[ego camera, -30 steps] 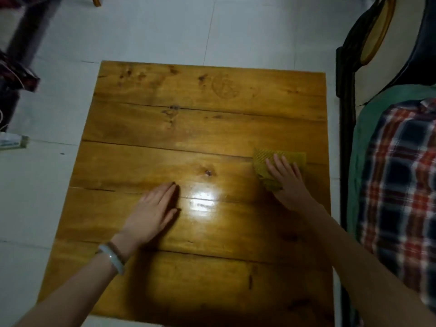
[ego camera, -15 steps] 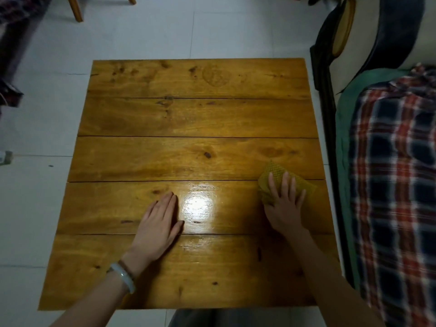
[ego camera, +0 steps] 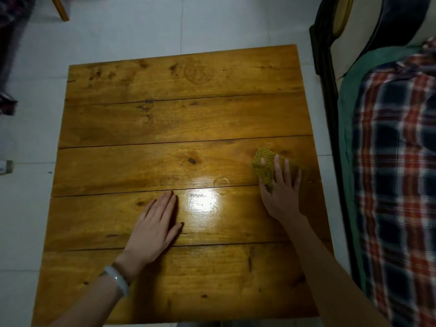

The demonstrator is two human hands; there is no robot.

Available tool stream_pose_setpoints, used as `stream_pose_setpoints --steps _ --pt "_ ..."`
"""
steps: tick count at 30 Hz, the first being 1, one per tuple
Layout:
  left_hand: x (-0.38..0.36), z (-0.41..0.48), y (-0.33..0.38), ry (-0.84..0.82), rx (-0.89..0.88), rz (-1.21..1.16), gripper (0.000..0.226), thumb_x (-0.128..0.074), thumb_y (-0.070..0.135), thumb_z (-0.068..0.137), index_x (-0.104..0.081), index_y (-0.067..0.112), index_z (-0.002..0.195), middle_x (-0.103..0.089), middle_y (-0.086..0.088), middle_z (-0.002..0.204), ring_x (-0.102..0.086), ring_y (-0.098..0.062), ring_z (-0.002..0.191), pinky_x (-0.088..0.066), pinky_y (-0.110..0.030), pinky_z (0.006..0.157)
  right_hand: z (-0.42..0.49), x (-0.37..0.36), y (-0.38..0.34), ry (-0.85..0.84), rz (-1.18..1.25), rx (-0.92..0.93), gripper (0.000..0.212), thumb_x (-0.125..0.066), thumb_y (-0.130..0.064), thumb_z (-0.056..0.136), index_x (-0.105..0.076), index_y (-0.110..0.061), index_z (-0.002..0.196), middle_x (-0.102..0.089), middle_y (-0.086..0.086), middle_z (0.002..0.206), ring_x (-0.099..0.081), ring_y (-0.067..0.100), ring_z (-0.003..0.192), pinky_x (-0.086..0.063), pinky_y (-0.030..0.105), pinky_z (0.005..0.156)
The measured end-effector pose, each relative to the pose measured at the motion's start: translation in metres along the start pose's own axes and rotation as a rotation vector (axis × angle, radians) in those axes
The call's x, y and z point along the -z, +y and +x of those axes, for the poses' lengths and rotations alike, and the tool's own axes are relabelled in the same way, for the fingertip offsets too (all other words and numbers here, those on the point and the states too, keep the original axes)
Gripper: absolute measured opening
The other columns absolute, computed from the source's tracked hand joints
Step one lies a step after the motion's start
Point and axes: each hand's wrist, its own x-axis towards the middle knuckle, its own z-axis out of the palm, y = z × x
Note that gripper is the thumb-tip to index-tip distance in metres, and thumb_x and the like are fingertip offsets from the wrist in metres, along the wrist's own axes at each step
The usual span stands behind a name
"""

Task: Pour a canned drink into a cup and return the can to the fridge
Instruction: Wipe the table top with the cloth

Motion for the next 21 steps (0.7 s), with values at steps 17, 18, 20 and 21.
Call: stream_pose_setpoints --steps 17,18,20,21 --pt "-0.016 0.015 0.000 0.009 -0.054 -0.060 0.071 -0.014 0.052 0.094 -0.012 0.008 0.150 -0.009 -0.006 0.156 -0.012 -0.022 0.145 -0.004 -0.040 0.117 0.008 -0.026 -0.099 -0.175 -0.229 0.400 0.064 -0.014 -0.062 0.092 0.019 -0.042 0.142 0.024 0.005 0.152 0.026 0.037 0.137 0.032 0.060 0.096" --pt "-0.015 0.013 -0.005 0.029 -0.028 -0.097 0.070 -0.020 0.046 0.092 -0.013 0.007 0.150 -0.011 -0.007 0.156 -0.014 -0.022 0.144 -0.006 -0.041 0.117 -0.003 -0.031 -0.104 -0.204 -0.251 0.482 0.064 -0.015 -0.062 0.091 0.014 -0.041 0.145 0.023 0.004 0.152 0.026 0.036 0.137 0.032 0.060 0.097" --pt "-0.013 0.004 -0.010 0.057 0.065 -0.150 0.071 -0.024 0.039 0.089 -0.012 0.006 0.150 -0.012 -0.010 0.155 -0.015 -0.022 0.144 -0.009 -0.043 0.117 -0.029 -0.036 -0.094 -0.238 -0.268 0.628 0.064 -0.016 -0.060 0.089 0.006 -0.041 0.146 0.017 0.002 0.153 0.020 0.035 0.140 0.026 0.062 0.102" --pt "-0.012 -0.001 -0.012 0.056 0.086 -0.156 0.071 -0.024 0.039 0.088 -0.012 0.005 0.149 -0.013 -0.011 0.155 -0.014 -0.022 0.144 -0.010 -0.044 0.117 -0.044 -0.037 -0.081 -0.239 -0.280 0.693 0.064 -0.017 -0.060 0.088 0.001 -0.041 0.146 0.009 0.003 0.156 0.012 0.035 0.142 0.019 0.064 0.105"
